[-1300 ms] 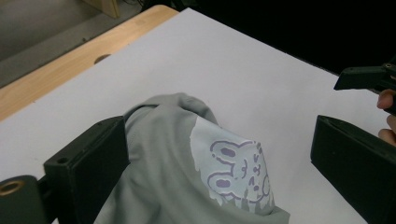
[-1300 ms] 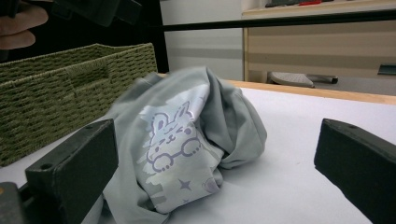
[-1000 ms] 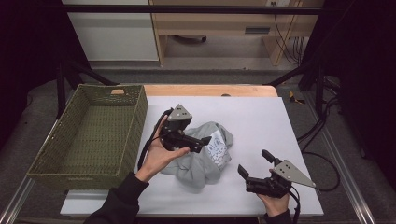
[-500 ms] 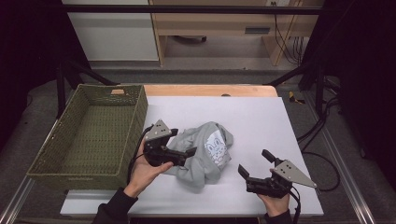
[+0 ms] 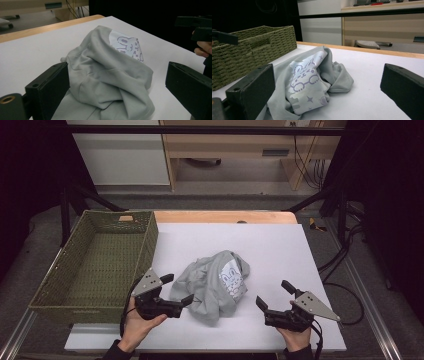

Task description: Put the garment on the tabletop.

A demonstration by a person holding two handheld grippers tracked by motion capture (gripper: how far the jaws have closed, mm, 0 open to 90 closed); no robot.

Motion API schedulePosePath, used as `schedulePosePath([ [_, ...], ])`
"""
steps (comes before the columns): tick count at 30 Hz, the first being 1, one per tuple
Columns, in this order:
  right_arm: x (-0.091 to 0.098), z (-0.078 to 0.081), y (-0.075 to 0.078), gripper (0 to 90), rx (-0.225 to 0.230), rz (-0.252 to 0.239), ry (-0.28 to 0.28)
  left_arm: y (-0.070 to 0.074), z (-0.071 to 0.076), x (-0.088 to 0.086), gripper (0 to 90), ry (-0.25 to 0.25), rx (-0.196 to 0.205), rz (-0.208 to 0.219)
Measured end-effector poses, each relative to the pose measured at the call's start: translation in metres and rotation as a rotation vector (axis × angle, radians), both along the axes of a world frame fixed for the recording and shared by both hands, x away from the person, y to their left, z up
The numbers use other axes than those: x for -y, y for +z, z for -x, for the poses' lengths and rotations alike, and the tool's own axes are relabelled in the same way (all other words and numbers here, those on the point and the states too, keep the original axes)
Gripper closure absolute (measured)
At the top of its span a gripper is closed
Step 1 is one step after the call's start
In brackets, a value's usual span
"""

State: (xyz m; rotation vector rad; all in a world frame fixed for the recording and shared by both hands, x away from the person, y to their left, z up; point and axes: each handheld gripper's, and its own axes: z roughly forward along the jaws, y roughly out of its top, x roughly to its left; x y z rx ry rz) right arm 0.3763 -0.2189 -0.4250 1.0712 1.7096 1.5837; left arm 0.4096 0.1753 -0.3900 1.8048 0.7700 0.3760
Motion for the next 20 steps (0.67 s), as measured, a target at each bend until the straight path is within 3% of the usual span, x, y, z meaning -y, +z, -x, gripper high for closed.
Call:
schedulePosePath([
  [10, 0.002, 0.0, -0.002, 0.0, 0.0, 0.008, 0.002, -0.005, 0.009, -0.021, 4.3, 0.034, -0.017, 0.06],
  [12, 0.002, 0.0, -0.002, 0.0, -0.006, 0.003, -0.001, -0.006, 0.009, -0.023, 4.3, 0.044, -0.018, 0.045],
  [20, 0.003, 0.0, -0.001, 0.0, -0.014, 0.005, 0.0, -0.007, 0.01, -0.033, 4.1, 0.068, -0.013, 0.054],
])
